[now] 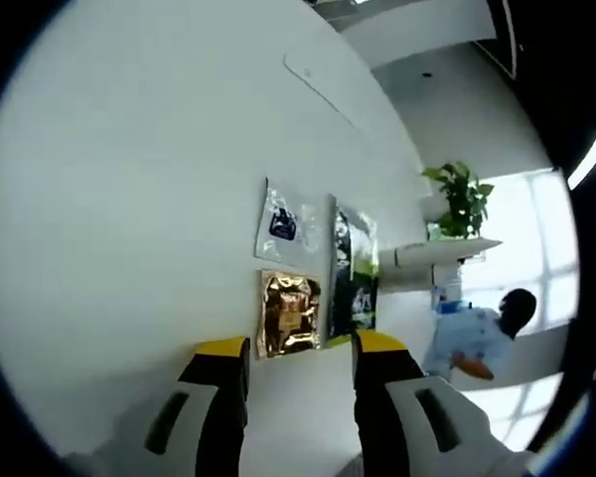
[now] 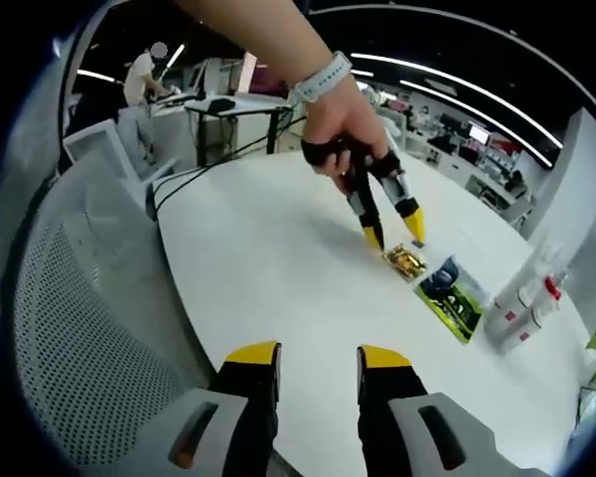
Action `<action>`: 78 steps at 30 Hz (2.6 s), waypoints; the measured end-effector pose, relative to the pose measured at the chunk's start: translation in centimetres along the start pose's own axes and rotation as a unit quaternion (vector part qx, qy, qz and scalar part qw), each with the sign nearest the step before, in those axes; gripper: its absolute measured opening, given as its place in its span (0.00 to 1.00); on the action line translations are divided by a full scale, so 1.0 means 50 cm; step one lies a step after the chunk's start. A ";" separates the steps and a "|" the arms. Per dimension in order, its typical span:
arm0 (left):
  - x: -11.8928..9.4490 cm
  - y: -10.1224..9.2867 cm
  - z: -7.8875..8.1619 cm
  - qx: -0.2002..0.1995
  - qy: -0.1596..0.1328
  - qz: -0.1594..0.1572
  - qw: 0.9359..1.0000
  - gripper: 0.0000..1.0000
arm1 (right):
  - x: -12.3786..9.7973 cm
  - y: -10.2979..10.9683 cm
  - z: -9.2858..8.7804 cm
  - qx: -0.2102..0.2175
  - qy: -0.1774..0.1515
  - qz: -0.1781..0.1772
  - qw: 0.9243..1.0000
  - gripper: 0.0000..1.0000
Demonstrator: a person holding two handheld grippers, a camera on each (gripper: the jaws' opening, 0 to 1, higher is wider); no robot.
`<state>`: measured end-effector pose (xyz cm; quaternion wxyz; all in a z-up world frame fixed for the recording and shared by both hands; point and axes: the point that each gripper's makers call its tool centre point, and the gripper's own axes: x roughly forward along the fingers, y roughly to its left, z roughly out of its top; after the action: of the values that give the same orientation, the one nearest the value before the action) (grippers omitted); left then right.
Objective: Arrange the skincare products in the storage area until every visible bottle or jar stands upright without overlapping.
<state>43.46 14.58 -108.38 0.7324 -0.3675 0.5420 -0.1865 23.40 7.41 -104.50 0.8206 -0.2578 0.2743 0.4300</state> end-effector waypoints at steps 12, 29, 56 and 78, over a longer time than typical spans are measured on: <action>-0.112 -0.055 -0.054 0.125 -0.040 -0.084 0.988 0.41 | -0.010 -0.013 0.019 0.011 -0.028 -0.010 0.999 0.33; -0.403 0.015 -0.214 0.361 -0.219 -0.013 0.906 0.60 | -0.028 -0.014 0.065 0.031 -0.095 -0.009 0.995 0.41; -0.420 0.055 -0.300 0.419 -0.274 0.055 0.864 0.76 | -0.056 -0.001 0.127 0.078 -0.176 0.009 0.981 0.60; -0.391 0.052 -0.303 0.455 -0.271 0.094 0.843 0.77 | -0.038 0.022 0.124 0.070 -0.161 0.034 0.984 0.67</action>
<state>22.33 24.34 -99.61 0.9489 0.0244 0.2085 -0.2355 23.00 10.96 -99.01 0.8550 -0.1180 0.1768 0.4731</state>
